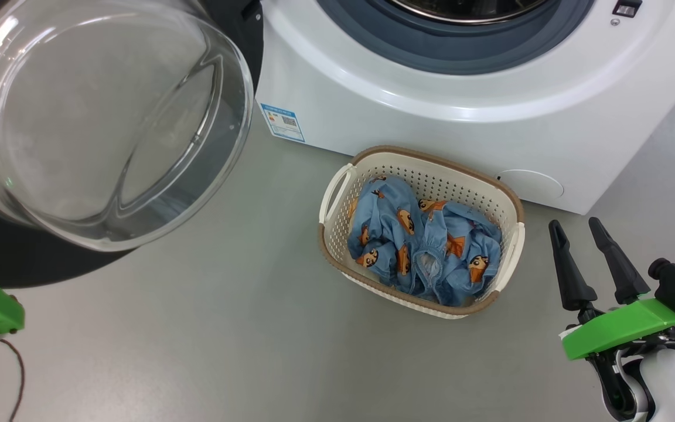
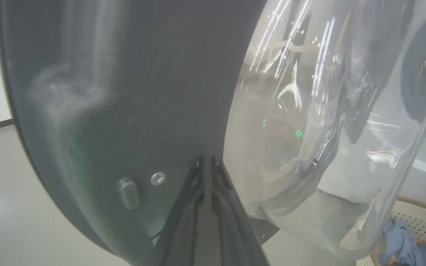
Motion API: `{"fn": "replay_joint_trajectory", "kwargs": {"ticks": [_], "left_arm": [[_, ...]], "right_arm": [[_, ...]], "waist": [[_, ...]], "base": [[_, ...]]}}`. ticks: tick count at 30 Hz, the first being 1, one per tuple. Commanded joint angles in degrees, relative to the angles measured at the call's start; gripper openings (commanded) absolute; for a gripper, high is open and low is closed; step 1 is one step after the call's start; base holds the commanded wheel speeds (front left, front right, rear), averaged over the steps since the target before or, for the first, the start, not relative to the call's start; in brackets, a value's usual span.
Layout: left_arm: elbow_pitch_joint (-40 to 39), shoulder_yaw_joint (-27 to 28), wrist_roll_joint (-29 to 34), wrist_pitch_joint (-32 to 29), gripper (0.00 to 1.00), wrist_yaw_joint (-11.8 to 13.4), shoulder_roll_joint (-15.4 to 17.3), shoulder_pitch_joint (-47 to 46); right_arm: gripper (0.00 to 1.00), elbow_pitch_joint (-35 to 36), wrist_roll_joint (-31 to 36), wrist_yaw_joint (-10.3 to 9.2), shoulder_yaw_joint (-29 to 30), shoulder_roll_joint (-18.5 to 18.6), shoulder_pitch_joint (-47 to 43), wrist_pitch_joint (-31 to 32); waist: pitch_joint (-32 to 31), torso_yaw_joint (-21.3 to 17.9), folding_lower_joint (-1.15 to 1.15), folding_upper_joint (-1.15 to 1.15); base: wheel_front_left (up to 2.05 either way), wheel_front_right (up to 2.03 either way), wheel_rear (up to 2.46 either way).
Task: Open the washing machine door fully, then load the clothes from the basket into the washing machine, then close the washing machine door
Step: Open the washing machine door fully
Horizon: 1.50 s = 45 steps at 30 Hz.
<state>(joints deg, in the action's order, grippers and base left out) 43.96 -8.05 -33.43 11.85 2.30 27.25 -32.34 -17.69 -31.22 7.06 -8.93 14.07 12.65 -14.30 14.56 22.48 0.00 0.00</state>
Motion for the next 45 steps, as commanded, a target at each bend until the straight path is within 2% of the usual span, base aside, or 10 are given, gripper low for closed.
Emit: {"fn": "replay_joint_trajectory", "kwargs": {"ticks": [1, 14, 25, 36, 45], "left_arm": [[0.1, 2.0, 0.8, 0.3, 0.0, 0.4, 4.9, -3.0], [7.3, -0.9, 3.2, 0.4, 0.0, -0.2, 5.8, -10.1], [10.5, -2.0, 3.6, 1.6, 0.0, -1.1, 5.3, -11.8], [10.7, -2.6, 3.5, 2.6, 0.0, -2.7, 4.7, -10.7], [7.9, -1.8, 2.8, 3.1, 0.0, -4.4, 3.8, -8.4]], "right_arm": [[1.0, 0.9, 0.3, 0.43, -1.3, 0.3, 1.2, -0.7], [1.0, 0.7, 0.3, 0.43, -1.4, -0.3, 1.4, -0.7], [1.0, 0.5, 0.1, 0.43, -1.2, -0.7, 1.1, -0.7], [1.0, 0.8, 0.1, 0.43, -0.7, -0.8, 0.3, -0.7], [1.0, 0.7, 0.1, 0.43, -0.6, -0.6, -0.2, -0.7]], "waist": [[0.0, 0.0, 0.0, 0.0], [0.0, 0.0, 0.0, 0.0], [-0.4, -0.1, 0.0, 0.0], [-1.3, 0.5, 0.0, 0.0], [-1.9, 1.0, 0.0, 0.0]], "base": [[0.0, 0.0, 0.0], [0.0, 0.0, 0.0], [0.0, 0.0, 0.0], [0.0, 0.0, 0.0], [0.0, 0.0, 0.0]]}}
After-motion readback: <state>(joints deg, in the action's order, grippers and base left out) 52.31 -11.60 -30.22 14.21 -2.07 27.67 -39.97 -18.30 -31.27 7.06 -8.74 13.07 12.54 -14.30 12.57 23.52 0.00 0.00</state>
